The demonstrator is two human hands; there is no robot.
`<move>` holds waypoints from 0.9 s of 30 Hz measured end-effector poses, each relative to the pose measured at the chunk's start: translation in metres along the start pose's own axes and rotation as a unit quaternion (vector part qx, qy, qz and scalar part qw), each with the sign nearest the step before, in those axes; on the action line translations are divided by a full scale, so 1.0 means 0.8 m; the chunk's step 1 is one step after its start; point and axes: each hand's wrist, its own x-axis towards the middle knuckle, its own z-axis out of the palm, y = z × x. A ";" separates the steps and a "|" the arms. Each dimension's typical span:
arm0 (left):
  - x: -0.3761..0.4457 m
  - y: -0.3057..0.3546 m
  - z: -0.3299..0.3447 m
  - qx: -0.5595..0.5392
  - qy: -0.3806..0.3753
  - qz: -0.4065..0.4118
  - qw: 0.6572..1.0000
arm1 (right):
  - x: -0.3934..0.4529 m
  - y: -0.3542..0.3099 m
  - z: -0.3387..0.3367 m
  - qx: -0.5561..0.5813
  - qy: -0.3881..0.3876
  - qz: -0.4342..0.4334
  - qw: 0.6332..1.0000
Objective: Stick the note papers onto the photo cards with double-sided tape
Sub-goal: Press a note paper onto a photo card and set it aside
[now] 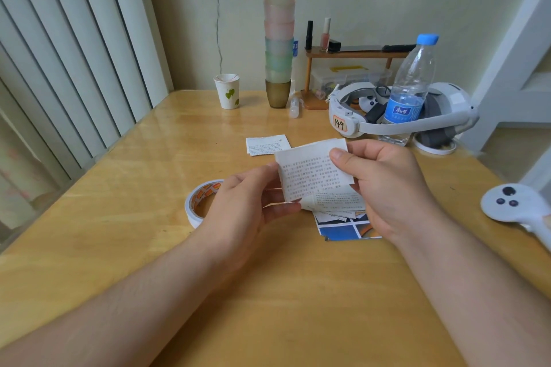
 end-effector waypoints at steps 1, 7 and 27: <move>0.000 0.000 0.000 0.000 0.003 0.003 1.000 | 0.000 0.000 0.000 -0.001 0.001 -0.002 1.000; 0.003 -0.010 -0.003 0.060 0.035 0.034 0.997 | 0.001 0.001 -0.001 -0.003 0.001 -0.005 1.000; 0.000 -0.006 -0.001 0.045 0.016 0.041 0.998 | 0.003 0.008 0.003 -0.028 -0.008 -0.033 0.999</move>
